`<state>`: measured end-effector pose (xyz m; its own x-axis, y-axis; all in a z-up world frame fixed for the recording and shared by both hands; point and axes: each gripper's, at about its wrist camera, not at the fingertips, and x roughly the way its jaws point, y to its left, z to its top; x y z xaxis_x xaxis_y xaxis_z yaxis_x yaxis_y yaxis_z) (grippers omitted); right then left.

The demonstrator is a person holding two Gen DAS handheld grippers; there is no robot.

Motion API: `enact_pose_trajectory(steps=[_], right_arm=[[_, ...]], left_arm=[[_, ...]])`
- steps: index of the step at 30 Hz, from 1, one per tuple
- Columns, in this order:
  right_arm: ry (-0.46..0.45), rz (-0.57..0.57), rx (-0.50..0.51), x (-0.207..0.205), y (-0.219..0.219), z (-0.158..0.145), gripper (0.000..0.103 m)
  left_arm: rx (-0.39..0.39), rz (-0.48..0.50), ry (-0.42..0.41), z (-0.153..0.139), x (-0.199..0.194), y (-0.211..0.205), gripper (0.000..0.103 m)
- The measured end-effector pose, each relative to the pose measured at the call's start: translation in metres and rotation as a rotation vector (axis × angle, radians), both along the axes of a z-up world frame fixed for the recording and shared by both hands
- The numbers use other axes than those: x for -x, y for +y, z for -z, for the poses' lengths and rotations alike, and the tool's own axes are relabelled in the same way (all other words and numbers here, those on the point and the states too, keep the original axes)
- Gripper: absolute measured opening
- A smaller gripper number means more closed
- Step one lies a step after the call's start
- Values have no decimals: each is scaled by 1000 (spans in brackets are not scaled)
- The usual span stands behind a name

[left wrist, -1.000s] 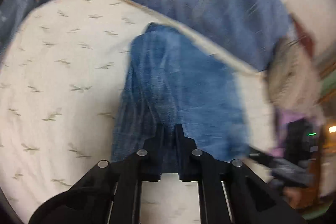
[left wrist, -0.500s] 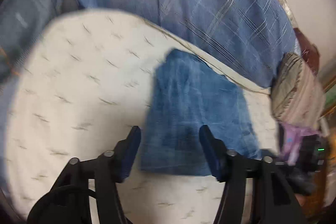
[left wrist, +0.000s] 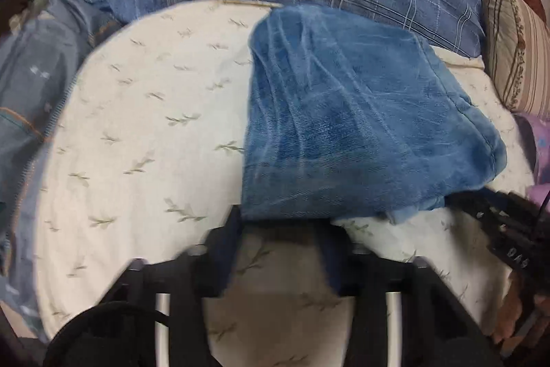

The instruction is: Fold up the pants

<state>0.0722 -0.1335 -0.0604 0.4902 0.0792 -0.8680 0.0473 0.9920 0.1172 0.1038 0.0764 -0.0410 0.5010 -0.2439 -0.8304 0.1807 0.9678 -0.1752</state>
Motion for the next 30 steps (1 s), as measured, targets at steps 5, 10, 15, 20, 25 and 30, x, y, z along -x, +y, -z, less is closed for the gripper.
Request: enact_pose_trajectory(steps=[5, 10, 15, 20, 25, 30], right_arm=[[-36, -10, 18, 2, 4, -6, 8], [-85, -40, 26, 10, 10, -23, 7], [7, -27, 23, 3, 6, -3, 15], [-43, 3, 19, 9, 3, -16, 70], [3, 12, 23, 3, 3, -6, 69], [37, -5, -27, 0, 1, 1, 9]], left_arm=[[246, 9, -81, -20, 9, 18, 0], [246, -6, -60, -14, 16, 24, 0], [245, -21, 13, -3, 18, 29, 16], [31, -64, -118, -22, 39, 19, 50], [-27, -98, -82, -10, 21, 6, 40], [90, -78, -120, -15, 6, -4, 5]])
